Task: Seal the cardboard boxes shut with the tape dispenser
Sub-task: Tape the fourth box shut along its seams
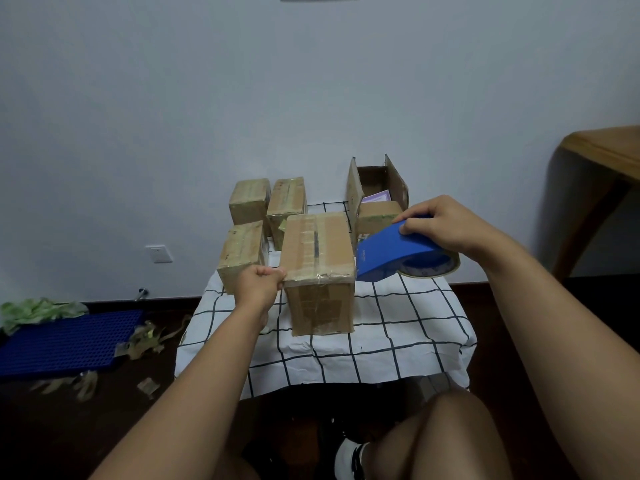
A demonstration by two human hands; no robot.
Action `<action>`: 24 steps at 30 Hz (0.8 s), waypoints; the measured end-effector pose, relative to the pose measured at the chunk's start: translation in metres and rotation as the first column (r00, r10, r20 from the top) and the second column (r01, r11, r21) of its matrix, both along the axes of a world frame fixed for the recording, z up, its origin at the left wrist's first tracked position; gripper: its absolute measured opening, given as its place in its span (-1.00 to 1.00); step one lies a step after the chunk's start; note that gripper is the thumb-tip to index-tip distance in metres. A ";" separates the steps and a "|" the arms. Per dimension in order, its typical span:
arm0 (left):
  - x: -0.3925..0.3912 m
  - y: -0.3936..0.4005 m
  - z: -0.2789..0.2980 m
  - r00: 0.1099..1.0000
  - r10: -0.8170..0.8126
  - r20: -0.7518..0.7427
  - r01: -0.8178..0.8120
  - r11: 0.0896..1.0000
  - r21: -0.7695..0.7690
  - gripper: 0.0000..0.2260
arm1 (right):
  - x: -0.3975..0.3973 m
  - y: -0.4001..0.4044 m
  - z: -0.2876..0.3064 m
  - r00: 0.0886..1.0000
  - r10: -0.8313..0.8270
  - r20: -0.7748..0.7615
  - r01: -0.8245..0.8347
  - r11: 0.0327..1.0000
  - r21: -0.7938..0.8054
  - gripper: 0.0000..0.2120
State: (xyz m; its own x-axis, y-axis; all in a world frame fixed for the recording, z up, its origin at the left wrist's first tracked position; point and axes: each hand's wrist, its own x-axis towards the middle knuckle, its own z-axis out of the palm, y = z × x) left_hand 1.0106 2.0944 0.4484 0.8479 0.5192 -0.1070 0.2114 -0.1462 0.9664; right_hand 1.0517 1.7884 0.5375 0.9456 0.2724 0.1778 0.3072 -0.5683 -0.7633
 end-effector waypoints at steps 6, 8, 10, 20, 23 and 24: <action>-0.005 0.003 0.005 0.977 -0.090 -0.191 0.036 0.962 -0.269 -0.87 | -0.001 0.000 -0.006 1.000 0.012 -0.018 -0.012 1.000 0.011 -0.86; -0.006 0.005 0.005 0.967 -0.114 -0.229 0.051 0.963 -0.264 -0.85 | -0.001 -0.001 -0.008 1.000 0.012 -0.021 -0.012 1.000 0.020 -0.85; -0.004 0.006 0.004 0.966 -0.105 -0.235 0.059 0.979 -0.193 -0.81 | 0.000 -0.001 -0.009 1.000 0.017 -0.024 -0.016 1.000 0.025 -0.85; -0.015 -0.051 -0.006 0.830 -0.558 0.018 0.151 0.255 0.955 -0.59 | 0.000 -0.004 -0.011 1.000 0.020 -0.022 -0.019 0.999 0.049 -0.80; -0.012 -0.053 -0.013 0.844 -0.535 -0.042 0.169 0.191 0.967 -0.62 | -0.001 -0.006 -0.012 0.999 0.015 -0.034 -0.013 0.998 0.068 -0.82; -0.012 -0.053 -0.014 0.848 -0.529 -0.033 0.155 0.189 0.970 -0.63 | -0.002 -0.006 -0.014 0.999 0.013 -0.037 -0.011 0.997 0.071 -0.83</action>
State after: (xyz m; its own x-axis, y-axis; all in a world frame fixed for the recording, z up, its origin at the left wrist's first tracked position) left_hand 0.9983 2.0415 0.4342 0.8539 -0.2619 0.4497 -0.3331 -0.9390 0.0857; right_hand 1.0501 1.7822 0.5239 0.9487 0.2717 0.1617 0.2842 -0.5088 -0.8126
